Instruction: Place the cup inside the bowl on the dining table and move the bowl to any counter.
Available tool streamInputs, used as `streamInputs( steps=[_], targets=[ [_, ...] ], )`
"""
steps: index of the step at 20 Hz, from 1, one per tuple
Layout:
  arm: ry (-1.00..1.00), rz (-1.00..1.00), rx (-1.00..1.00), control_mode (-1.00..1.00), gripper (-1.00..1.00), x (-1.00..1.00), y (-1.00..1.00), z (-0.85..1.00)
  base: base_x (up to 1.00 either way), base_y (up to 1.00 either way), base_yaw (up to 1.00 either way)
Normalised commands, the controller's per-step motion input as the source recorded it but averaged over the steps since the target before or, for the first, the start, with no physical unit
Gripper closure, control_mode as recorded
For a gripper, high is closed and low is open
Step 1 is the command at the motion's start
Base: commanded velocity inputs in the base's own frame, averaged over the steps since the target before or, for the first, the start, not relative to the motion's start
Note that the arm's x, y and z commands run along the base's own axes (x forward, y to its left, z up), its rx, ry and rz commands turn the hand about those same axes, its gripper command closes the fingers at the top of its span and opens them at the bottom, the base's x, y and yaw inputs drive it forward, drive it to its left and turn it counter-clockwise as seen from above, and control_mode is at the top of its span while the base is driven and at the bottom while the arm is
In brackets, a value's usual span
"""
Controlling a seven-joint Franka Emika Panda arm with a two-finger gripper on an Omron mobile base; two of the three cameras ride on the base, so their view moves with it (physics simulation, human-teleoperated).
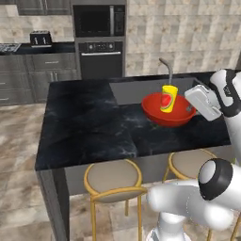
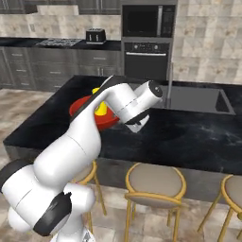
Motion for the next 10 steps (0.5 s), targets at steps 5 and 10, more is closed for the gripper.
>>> streamInputs(
  steps=[5, 10],
  targets=[
    [0.00, 0.00, 0.00, 1.00, 1.00, 0.00, 0.00, 0.00, 0.35, 1.00, -0.01],
    [0.00, 0.00, 0.00, 1.00, 1.00, 0.00, 0.00, 0.00, 0.48, 1.00, -0.02]
  ],
)
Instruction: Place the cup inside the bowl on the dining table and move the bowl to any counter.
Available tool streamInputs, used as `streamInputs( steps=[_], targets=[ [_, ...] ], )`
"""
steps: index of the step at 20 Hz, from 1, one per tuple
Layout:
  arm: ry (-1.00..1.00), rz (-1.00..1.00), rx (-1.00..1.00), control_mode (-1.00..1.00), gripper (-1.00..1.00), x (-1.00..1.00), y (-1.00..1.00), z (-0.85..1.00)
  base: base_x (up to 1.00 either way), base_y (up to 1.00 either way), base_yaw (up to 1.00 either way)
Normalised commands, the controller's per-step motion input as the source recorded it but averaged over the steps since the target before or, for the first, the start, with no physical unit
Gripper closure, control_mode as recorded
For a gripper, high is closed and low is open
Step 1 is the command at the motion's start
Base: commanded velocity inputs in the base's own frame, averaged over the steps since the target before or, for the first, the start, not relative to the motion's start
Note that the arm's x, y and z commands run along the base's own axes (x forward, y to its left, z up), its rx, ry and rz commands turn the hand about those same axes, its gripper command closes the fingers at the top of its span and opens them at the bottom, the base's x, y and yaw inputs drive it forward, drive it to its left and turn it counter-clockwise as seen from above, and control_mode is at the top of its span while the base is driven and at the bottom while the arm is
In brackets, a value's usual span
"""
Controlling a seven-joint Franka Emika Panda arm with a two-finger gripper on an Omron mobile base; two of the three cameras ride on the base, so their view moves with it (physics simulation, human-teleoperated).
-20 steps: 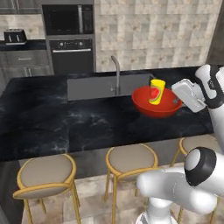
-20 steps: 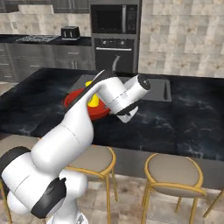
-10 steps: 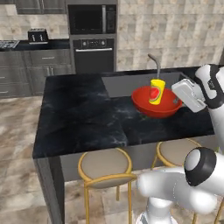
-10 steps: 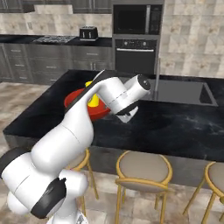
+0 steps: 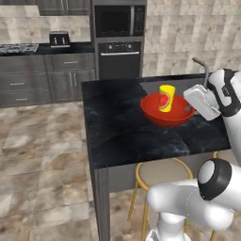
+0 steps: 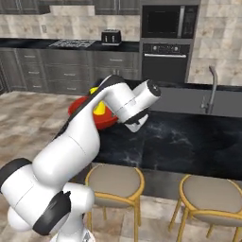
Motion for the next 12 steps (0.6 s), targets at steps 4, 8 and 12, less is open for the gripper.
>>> streamInputs(
  steps=[4, 8, 12],
  targets=[
    [0.00, 0.00, 0.00, 1.00, 1.00, 0.00, 0.00, 0.00, 0.41, 1.00, -0.02],
    [0.00, 0.00, 0.00, 1.00, 1.00, 0.00, 0.00, 0.00, 0.41, 1.00, -0.02],
    [0.00, 0.00, 0.00, 1.00, 1.00, 0.00, 0.00, 0.00, 0.34, 1.00, -0.02]
  ],
)
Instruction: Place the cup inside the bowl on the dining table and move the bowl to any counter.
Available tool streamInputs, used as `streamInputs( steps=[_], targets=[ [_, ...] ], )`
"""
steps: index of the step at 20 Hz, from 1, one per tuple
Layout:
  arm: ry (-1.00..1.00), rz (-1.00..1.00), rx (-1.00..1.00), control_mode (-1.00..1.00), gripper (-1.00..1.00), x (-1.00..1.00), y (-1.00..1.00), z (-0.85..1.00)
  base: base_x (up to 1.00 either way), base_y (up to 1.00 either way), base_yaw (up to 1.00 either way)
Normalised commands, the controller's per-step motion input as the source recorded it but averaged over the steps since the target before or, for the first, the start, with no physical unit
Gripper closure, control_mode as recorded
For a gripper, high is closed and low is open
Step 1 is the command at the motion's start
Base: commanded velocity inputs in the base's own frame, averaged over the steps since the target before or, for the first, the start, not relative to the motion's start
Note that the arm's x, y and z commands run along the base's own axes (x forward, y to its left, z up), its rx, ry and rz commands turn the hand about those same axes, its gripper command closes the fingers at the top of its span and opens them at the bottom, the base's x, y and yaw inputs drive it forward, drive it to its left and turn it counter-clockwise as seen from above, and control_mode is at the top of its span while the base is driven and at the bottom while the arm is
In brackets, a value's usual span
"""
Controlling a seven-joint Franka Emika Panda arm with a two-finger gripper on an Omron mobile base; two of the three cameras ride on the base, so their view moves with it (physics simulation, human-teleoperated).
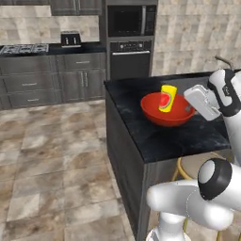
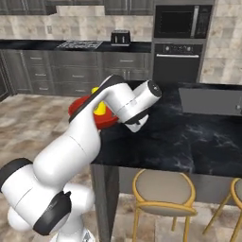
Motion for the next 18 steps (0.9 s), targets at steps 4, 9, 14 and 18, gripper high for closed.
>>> streamInputs(
  steps=[4, 9, 14, 18],
  targets=[
    [0.00, 0.00, 0.00, 1.00, 1.00, 0.00, 0.00, 0.00, 0.39, 1.00, -0.02],
    [0.00, 0.00, 0.00, 1.00, 1.00, 0.00, 0.00, 0.00, 0.39, 1.00, -0.01],
    [0.00, 0.00, 0.00, 1.00, 1.00, 0.00, 0.00, 0.00, 0.14, 1.00, 0.00],
    [0.00, 0.00, 0.00, 1.00, 1.00, 0.00, 0.00, 0.00, 0.33, 0.98, 0.00]
  ],
)
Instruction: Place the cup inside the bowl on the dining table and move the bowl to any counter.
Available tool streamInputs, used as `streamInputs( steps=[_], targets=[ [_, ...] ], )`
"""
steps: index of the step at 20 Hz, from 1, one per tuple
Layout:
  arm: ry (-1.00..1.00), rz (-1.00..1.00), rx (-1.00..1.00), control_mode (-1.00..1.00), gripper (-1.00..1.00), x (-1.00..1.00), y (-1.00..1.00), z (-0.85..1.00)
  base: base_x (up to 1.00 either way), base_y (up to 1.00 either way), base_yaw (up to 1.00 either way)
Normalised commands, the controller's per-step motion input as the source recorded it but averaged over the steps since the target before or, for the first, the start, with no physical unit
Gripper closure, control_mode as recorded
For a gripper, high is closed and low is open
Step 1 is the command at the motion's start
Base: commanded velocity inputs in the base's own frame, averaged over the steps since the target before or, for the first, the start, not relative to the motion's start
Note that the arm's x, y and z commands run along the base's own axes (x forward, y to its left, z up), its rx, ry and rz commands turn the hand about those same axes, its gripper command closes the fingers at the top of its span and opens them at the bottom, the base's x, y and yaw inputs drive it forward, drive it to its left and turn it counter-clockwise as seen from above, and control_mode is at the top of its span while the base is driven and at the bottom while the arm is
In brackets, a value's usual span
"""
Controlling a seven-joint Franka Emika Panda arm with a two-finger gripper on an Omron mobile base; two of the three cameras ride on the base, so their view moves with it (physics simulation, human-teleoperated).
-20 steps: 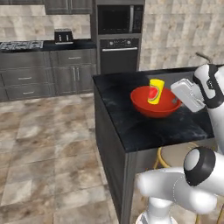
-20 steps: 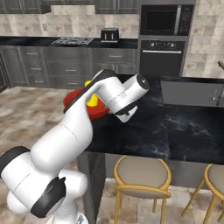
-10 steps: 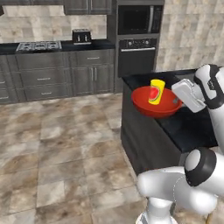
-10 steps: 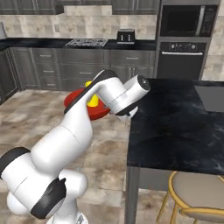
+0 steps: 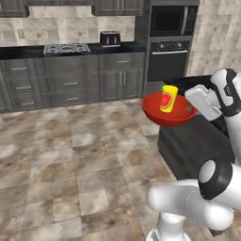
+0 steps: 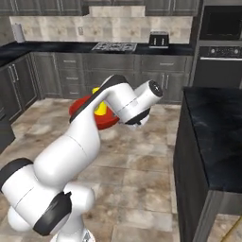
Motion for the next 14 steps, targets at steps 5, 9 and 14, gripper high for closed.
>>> streamInputs(
  steps=[5, 9, 14],
  targets=[
    [0.00, 0.00, 0.00, 1.00, 1.00, 0.00, 0.00, 0.00, 0.72, 0.71, 0.00],
    [0.00, 0.00, 0.00, 1.00, 1.00, 0.00, 0.00, 0.00, 0.67, 0.69, 0.00],
    [0.00, 0.00, 0.00, 1.00, 1.00, 0.00, 0.00, 0.00, 0.81, 0.59, 0.00]
  ],
)
